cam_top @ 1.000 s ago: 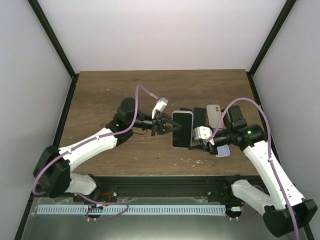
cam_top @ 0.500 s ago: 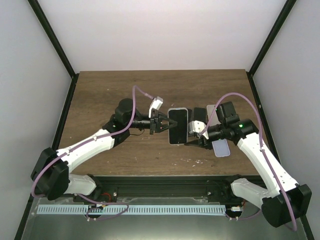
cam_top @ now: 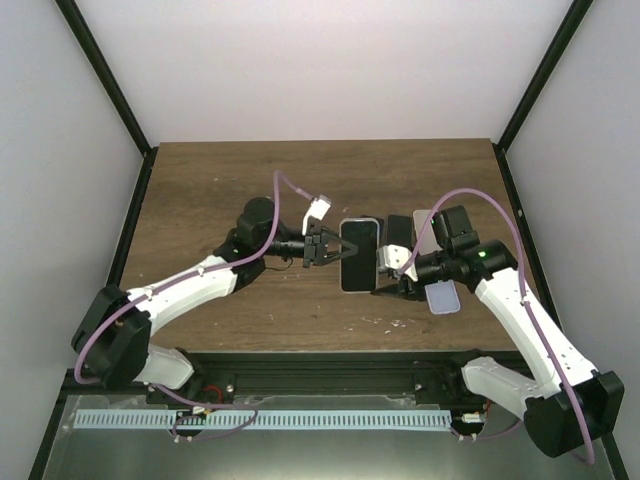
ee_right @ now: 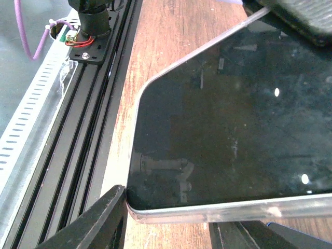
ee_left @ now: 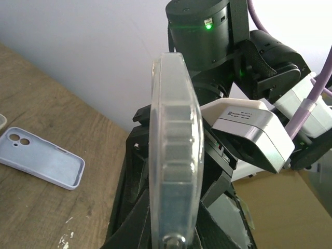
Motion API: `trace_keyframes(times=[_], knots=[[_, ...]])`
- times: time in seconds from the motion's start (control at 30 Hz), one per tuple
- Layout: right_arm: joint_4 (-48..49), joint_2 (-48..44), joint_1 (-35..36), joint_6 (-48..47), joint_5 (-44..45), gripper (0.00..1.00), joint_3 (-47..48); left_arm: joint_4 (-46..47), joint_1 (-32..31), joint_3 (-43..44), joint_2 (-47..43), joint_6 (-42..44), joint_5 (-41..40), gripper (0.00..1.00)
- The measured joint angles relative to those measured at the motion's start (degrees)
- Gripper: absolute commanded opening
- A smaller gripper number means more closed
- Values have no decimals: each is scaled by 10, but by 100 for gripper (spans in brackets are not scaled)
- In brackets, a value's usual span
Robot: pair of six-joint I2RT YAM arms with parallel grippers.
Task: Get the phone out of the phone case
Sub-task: Remove the phone case from the phone.
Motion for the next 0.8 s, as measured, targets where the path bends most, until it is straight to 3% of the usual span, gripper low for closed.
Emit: trace_keyframes(times=[0.3, 0.8], knots=[[-34, -20, 0, -69, -7, 46, 8, -2, 0, 23, 12, -11, 49, 0], [-31, -4, 1, -43, -24, 32, 24, 29, 8, 32, 11, -31, 71, 0]])
